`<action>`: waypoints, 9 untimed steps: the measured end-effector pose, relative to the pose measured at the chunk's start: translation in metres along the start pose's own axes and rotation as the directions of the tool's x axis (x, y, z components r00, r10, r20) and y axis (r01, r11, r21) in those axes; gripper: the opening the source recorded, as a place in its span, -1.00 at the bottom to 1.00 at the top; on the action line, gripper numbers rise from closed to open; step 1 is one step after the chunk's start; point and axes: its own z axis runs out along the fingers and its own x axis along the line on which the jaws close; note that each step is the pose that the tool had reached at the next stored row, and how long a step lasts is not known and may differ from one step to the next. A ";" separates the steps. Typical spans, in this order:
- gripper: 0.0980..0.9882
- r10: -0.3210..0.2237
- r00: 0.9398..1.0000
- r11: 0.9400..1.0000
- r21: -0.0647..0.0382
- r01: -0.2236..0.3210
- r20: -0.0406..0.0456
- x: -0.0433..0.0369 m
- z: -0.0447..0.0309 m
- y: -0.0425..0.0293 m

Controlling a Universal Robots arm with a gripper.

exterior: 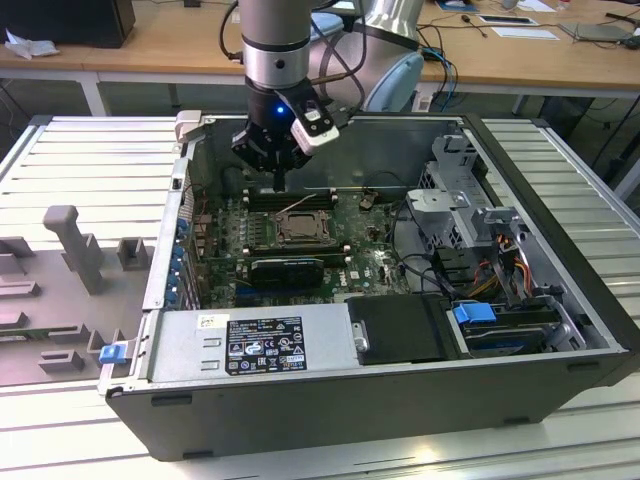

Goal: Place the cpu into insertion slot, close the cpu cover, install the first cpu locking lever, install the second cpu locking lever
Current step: 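Install the first cpu locking lever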

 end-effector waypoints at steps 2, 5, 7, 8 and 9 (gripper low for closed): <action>-0.98 0.000 1.000 1.000 -0.001 0.000 0.000 -0.0035 0.0002 -0.0003; -0.98 0.001 1.000 0.999 -0.038 -0.001 0.003 -0.0049 0.0010 -0.0003; -0.98 0.001 1.000 0.999 -0.038 -0.001 0.003 -0.0048 0.0022 -0.0005; -0.98 0.001 1.000 0.999 -0.038 -0.001 0.003 -0.0048 0.0038 -0.0006; -0.98 -0.001 1.000 0.999 -0.038 0.001 0.002 -0.0048 0.0052 -0.0007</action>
